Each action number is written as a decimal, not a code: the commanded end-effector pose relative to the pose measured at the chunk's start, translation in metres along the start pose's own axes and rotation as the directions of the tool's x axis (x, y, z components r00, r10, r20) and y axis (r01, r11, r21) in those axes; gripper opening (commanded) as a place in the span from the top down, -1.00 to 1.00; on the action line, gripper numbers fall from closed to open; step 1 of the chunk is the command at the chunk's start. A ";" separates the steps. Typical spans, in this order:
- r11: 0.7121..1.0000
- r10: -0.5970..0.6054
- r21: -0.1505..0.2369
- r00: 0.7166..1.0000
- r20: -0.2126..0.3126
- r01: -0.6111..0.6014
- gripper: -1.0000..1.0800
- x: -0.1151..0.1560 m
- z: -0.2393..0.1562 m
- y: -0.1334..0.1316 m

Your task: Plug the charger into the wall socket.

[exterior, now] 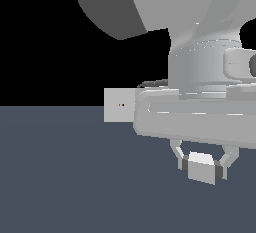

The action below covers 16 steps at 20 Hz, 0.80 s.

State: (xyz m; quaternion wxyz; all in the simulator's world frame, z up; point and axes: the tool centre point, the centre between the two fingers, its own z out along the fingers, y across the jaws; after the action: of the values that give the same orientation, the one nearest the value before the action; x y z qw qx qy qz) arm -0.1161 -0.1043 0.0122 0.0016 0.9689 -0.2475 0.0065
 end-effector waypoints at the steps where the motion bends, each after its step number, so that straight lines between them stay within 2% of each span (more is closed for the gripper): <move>1: 1.000 -0.006 0.000 1.000 0.000 0.006 1.00 0.001 -0.001 -0.002; 9: 0.996 -0.093 -0.001 0.996 -0.001 0.093 1.00 0.016 -0.019 -0.033; 16: 0.969 -0.248 -0.001 0.969 -0.002 0.248 1.00 0.035 -0.051 -0.093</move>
State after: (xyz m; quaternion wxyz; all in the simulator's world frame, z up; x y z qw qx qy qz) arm -0.0518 -0.0505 0.0554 0.0027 0.9896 -0.1436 0.0069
